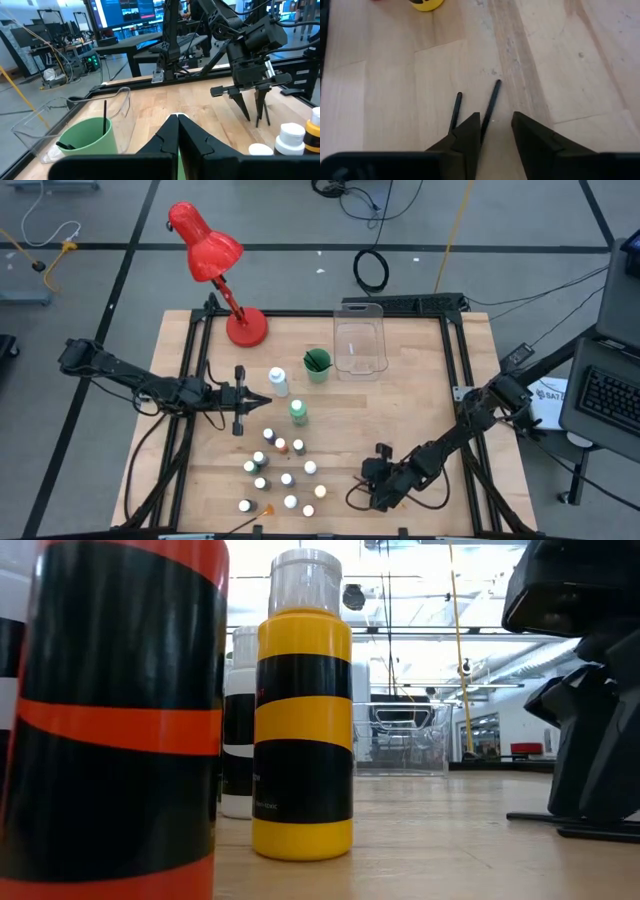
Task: Pick & Place Paint Supplies
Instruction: Put the orange paint brush into the green cup
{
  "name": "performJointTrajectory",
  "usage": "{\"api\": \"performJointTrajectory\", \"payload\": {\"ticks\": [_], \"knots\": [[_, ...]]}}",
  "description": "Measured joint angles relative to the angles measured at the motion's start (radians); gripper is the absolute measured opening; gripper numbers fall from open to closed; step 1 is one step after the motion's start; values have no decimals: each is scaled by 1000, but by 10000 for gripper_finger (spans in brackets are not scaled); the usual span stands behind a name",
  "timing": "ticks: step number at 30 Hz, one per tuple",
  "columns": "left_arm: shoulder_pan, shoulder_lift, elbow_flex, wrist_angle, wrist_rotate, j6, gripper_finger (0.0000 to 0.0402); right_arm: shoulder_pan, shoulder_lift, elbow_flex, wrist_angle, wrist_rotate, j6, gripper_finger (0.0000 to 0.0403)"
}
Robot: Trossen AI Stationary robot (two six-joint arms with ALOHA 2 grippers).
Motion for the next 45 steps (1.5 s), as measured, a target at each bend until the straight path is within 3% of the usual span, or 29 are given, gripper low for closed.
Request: {"api": "performJointTrajectory", "payload": {"ticks": [9, 14, 21, 28, 38, 45], "knots": [[0, 0, 0, 0, 0, 1, 5, -15, 1, -2, -256, 52, 87, 63], [0, 0, 0, 0, 0, -1, 5, -18, 1, -5, -361, 15, 94, 35], [0, 0, 0, 2, 0, -5, 5, -46, -5, -64, -309, -69, 83, 5], [0, 0, 0, 2, 0, 3, 5, -73, -39, -95, -254, -21, -5, 2], [0, 0, 0, 1, 0, 2, 5, -67, -193, 10, -233, 162, -194, 0], [0, 0, 0, 1, 1, 2, 5, -69, -244, 71, -222, 191, -322, 1]]}}
